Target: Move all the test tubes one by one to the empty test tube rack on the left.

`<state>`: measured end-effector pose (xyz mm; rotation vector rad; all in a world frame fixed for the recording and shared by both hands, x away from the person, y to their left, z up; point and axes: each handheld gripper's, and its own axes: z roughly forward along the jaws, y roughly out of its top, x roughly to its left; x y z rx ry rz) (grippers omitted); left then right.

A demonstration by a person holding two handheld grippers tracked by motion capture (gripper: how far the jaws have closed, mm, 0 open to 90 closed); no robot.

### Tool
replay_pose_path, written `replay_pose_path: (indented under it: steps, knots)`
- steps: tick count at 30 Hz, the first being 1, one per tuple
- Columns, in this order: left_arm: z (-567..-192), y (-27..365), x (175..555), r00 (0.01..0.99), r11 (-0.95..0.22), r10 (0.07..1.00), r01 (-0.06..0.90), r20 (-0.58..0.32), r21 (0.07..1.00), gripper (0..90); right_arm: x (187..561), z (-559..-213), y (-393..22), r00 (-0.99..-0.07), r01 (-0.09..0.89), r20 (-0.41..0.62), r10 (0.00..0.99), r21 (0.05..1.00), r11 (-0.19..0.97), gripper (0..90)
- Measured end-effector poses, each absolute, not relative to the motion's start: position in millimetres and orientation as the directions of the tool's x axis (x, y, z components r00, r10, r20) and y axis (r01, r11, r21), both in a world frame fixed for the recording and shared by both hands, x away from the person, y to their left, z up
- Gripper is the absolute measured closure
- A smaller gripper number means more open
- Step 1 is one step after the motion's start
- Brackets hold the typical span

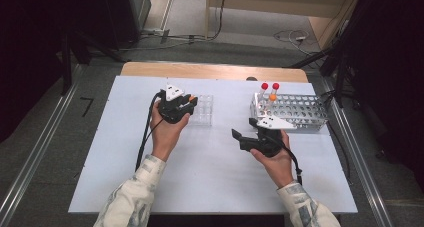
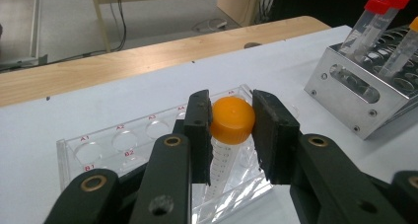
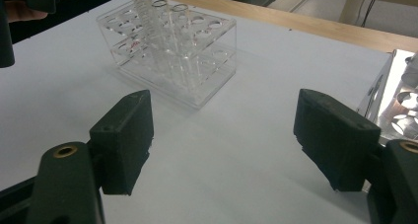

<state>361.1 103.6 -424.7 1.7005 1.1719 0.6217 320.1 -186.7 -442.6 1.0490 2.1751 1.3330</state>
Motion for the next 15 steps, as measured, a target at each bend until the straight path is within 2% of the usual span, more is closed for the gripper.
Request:
replay_pose_path:
  steps: [9,15]
  knots:
    - [-421.1,103.5,357.2,0.422,-0.068,0.897,0.426,-0.132,0.902,57.6,320.9,-441.9,-189.3,-0.633,0.398,0.057,0.772,0.88,0.261,21.2]
    - [-415.0,108.0,342.8,0.41,0.006,0.89,0.429,-0.201,0.903,39.2,324.6,-437.9,-200.5,-0.6,0.396,0.057,0.798,0.888,0.234,20.7]
